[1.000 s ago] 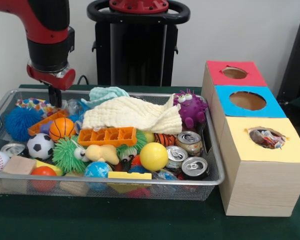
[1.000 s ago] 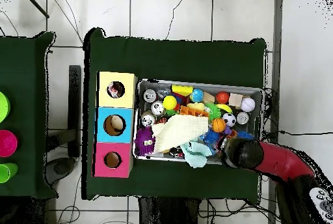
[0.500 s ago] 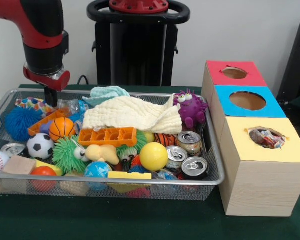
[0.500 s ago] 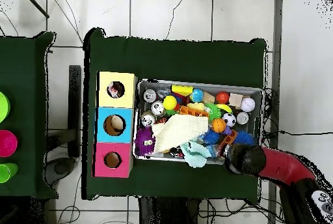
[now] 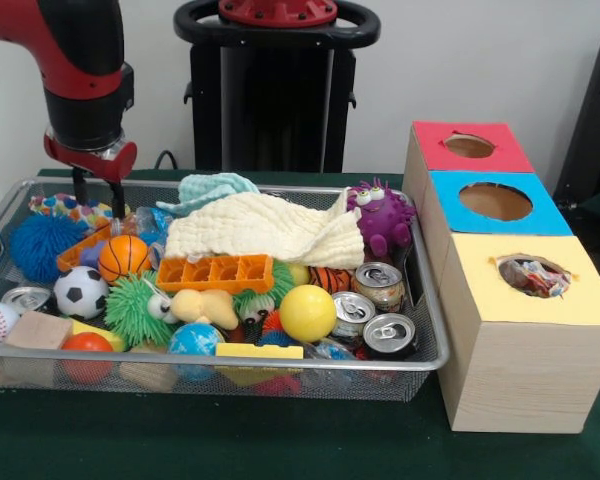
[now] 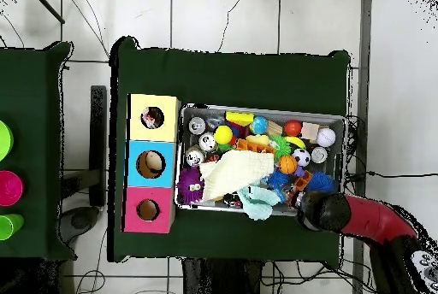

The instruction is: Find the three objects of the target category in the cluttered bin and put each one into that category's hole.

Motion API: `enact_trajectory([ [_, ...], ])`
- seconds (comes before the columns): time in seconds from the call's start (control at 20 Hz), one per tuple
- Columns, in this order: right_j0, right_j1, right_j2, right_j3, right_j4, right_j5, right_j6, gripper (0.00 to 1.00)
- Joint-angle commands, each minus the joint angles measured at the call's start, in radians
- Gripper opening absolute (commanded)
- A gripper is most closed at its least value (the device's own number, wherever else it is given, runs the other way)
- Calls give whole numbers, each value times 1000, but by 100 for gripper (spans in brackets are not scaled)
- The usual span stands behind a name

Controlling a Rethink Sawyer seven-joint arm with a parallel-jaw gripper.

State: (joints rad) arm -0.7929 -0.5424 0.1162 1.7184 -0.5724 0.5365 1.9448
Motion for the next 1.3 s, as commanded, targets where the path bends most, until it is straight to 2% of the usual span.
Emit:
enact_trajectory([
  [0.05, 19, 19, 91, 2, -83, -66, -108, 100],
  [0.5, 23, 35, 95, -35, -76, -17, -97, 100],
  [0.8, 22, 110, 83, -92, -102, -66, -78, 100],
  [1.15, 46, 155, 48, -118, -136, -134, -22, 100],
  [1.3, 47, 162, 53, -121, -145, -150, -26, 100],
])
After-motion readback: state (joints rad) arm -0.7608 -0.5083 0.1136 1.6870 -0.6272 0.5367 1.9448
